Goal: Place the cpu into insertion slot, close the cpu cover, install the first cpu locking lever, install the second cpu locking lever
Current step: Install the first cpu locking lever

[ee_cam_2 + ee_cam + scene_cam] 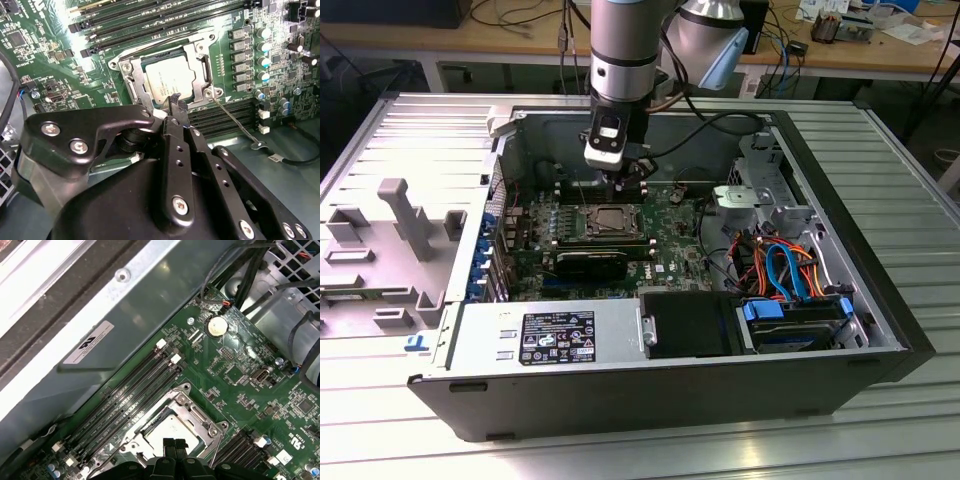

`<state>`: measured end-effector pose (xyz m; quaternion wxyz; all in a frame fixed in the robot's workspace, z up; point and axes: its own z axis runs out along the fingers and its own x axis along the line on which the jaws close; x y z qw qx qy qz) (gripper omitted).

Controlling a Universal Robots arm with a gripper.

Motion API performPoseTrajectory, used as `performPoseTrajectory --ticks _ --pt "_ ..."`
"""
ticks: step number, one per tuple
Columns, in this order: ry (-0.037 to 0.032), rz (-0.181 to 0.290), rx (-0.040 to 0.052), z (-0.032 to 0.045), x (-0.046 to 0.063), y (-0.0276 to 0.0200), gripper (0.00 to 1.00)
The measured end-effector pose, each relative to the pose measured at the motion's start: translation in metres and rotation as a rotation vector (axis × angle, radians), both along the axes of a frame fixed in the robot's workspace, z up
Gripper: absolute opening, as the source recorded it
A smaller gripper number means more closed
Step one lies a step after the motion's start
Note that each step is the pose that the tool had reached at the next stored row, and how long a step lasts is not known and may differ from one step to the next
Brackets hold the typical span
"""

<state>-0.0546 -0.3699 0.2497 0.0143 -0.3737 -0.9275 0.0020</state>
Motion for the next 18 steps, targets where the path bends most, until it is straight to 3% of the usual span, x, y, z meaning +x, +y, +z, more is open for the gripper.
performPoseTrajectory --ticks 18 --pt "0.0 0.087 0.0 0.0 0.0 0.0 0.11"
